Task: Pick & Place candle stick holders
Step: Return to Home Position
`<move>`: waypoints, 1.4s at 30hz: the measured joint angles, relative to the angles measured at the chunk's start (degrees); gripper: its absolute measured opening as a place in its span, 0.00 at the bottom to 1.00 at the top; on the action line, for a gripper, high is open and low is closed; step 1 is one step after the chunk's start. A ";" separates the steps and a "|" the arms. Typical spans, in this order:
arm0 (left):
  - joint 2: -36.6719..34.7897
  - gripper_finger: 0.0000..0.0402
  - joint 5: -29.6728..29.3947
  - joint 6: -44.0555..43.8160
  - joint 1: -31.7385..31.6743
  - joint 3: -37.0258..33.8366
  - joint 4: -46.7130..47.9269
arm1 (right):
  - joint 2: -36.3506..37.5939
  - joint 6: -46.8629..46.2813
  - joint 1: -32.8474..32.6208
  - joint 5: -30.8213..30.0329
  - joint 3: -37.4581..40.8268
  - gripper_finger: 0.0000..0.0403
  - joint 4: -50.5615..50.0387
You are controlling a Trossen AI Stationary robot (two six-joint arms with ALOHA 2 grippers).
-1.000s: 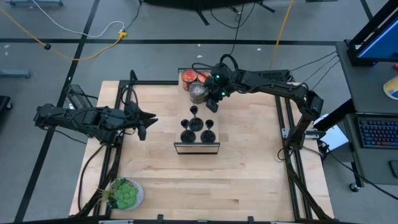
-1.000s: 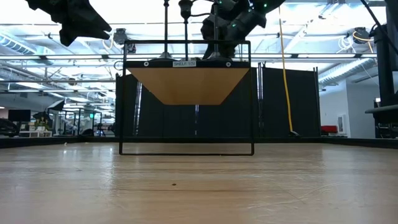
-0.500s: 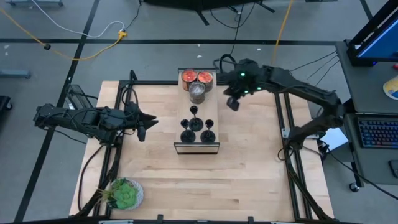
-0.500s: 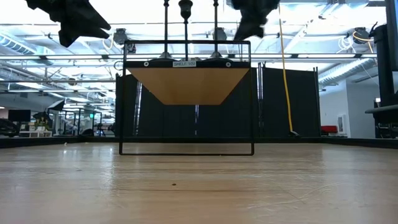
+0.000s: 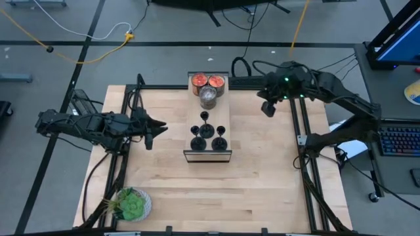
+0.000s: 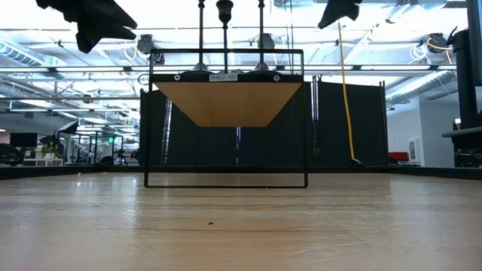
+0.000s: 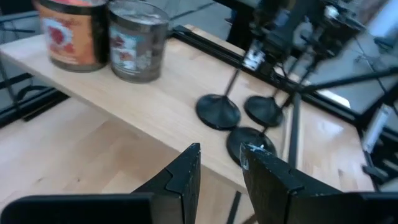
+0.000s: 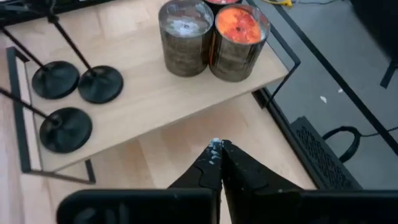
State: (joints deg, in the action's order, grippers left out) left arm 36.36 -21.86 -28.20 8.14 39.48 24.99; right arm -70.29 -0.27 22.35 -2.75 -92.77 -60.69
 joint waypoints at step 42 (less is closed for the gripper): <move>-34.87 0.30 6.77 15.69 -0.61 -15.69 -4.78 | 59.25 -19.74 0.06 -3.47 54.31 0.01 23.12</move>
State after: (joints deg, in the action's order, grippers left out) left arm 1.49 -15.09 -12.52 7.53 23.79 20.20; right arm -11.04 -20.01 22.41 -6.22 -38.46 -37.57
